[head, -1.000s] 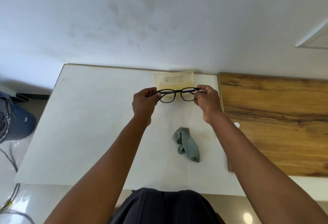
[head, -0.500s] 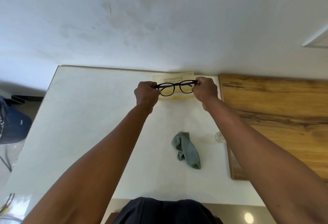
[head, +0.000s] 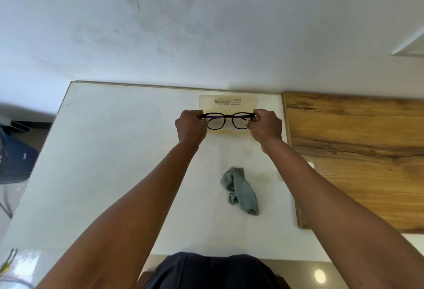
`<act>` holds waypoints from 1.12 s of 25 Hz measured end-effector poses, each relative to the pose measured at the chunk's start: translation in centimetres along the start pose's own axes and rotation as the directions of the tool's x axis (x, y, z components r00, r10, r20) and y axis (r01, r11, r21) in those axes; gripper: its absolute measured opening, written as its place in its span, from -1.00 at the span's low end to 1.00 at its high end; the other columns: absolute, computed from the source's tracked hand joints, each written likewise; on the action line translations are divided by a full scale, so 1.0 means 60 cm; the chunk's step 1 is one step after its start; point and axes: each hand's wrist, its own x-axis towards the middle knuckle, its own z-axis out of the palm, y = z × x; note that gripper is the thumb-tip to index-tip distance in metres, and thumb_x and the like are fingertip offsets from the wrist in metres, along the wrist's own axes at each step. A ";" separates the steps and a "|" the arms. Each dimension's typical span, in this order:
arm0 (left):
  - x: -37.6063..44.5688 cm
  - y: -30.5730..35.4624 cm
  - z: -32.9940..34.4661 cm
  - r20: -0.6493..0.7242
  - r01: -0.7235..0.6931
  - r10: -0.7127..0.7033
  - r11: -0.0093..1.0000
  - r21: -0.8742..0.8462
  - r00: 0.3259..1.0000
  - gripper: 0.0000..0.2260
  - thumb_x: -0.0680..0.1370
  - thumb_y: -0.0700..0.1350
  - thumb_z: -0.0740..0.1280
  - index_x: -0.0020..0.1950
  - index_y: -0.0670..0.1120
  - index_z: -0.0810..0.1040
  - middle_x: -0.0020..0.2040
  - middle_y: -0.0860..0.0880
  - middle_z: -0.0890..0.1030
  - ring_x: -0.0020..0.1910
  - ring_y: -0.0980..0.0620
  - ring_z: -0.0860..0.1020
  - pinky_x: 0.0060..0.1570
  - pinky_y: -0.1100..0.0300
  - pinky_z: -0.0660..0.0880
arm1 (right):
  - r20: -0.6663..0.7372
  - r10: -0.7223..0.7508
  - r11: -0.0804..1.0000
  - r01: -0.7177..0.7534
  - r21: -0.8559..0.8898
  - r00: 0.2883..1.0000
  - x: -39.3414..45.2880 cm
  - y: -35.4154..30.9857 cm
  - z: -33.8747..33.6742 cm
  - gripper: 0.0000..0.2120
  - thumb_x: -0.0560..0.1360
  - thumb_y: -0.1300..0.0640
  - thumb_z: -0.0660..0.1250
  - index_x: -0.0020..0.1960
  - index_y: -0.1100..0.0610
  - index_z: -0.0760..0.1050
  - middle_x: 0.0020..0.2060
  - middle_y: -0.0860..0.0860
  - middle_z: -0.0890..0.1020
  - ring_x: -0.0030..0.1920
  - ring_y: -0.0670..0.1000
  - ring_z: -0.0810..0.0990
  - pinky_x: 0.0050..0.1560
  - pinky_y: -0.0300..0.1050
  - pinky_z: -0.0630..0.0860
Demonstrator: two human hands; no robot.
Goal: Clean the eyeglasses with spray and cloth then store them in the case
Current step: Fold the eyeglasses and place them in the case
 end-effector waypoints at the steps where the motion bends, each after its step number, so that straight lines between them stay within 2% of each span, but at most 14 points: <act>1: 0.001 -0.001 0.000 -0.003 0.002 -0.002 1.000 0.001 1.000 -0.76 0.46 -0.28 0.37 0.13 -0.20 0.59 0.11 -0.14 0.62 0.07 -0.09 0.55 -0.06 0.22 0.48 | -0.006 -0.010 1.000 0.010 -0.017 1.000 -0.001 0.001 0.001 -0.58 0.43 0.27 0.40 0.27 0.25 0.45 0.07 0.18 0.63 0.14 0.17 0.54 0.15 -0.07 0.47; 5: 0.006 -0.007 0.001 -0.003 -0.012 0.013 1.000 0.023 1.000 -0.77 0.49 -0.30 0.32 0.13 -0.20 0.59 0.14 -0.15 0.61 0.11 -0.11 0.54 0.07 0.14 0.52 | -0.023 -0.069 0.993 0.067 -0.094 0.997 -0.002 0.001 0.003 -0.67 0.43 0.28 0.40 0.17 0.28 0.50 0.00 0.20 0.65 0.09 0.20 0.56 0.06 -0.11 0.46; 9: 0.008 -0.011 0.003 0.009 -0.047 0.047 0.998 0.052 0.999 -0.73 0.51 -0.35 0.23 0.17 -0.22 0.57 0.20 -0.12 0.59 0.16 -0.08 0.52 0.10 0.28 0.42 | -0.008 -0.085 0.983 0.083 -0.166 0.996 0.000 -0.003 0.000 -0.71 0.43 0.36 0.35 0.14 0.31 0.50 -0.05 0.22 0.65 0.06 0.21 0.55 0.05 -0.07 0.48; 14: 0.012 -0.018 0.001 -0.004 -0.087 0.087 0.994 0.073 0.996 -0.72 0.48 -0.40 0.24 0.15 -0.25 0.57 0.18 -0.13 0.60 0.18 -0.08 0.53 0.24 0.14 0.43 | 0.029 -0.179 0.925 0.178 -0.337 0.983 -0.002 -0.008 0.001 -0.76 0.40 0.43 0.29 0.07 0.36 0.52 -0.08 0.25 0.64 0.02 0.23 0.54 0.06 0.01 0.49; 18: 0.015 -0.025 0.002 -0.002 -0.110 0.111 0.991 0.081 0.994 -0.72 0.45 -0.40 0.28 0.11 -0.22 0.60 0.16 -0.12 0.60 0.15 -0.08 0.53 0.20 0.13 0.46 | 0.041 -0.204 0.892 0.203 -0.403 0.978 -0.004 -0.010 0.001 -0.83 0.39 0.45 0.26 -0.03 0.35 0.52 -0.13 0.25 0.63 -0.04 0.24 0.55 -0.08 -0.05 0.49; 21: 0.016 -0.031 0.003 -0.016 -0.134 0.137 0.983 0.128 0.990 -0.70 0.44 -0.38 0.33 0.13 -0.15 0.61 0.13 -0.16 0.54 0.11 -0.09 0.51 0.19 0.09 0.46 | 0.031 -0.186 0.912 0.184 -0.366 0.982 -0.006 -0.008 0.000 -0.73 0.41 0.44 0.27 0.10 0.33 0.50 -0.09 0.23 0.64 0.01 0.23 0.55 0.03 0.02 0.51; 23: 0.014 -0.034 0.004 -0.023 -0.151 0.156 0.978 0.141 0.987 -0.71 0.45 -0.36 0.34 0.14 -0.15 0.61 0.11 -0.16 0.53 0.08 -0.07 0.52 0.16 0.16 0.46 | 0.023 -0.180 0.922 0.177 -0.345 0.983 -0.006 -0.005 0.000 -0.70 0.41 0.44 0.27 0.13 0.31 0.49 -0.09 0.21 0.64 0.02 0.22 0.55 0.04 0.03 0.50; 25: 0.013 -0.035 0.004 -0.022 -0.165 0.171 0.971 0.174 0.985 -0.71 0.45 -0.36 0.32 0.14 -0.16 0.59 0.08 -0.16 0.55 0.02 -0.03 0.52 0.04 0.23 0.44 | 0.024 -0.184 0.924 0.182 -0.336 0.983 -0.005 -0.001 0.000 -0.70 0.42 0.43 0.27 0.14 0.28 0.49 -0.08 0.21 0.64 0.03 0.22 0.54 0.04 0.03 0.49; 28: 0.012 -0.031 0.002 -0.010 -0.159 0.163 0.971 0.177 0.987 -0.73 0.44 -0.37 0.30 0.11 -0.18 0.54 0.06 -0.17 0.56 0.00 -0.04 0.54 -0.06 0.22 0.42 | 0.034 -0.200 0.919 0.200 -0.340 0.979 -0.010 0.003 0.002 -0.71 0.42 0.44 0.25 0.13 0.29 0.48 -0.08 0.22 0.64 0.02 0.23 0.54 0.04 0.05 0.51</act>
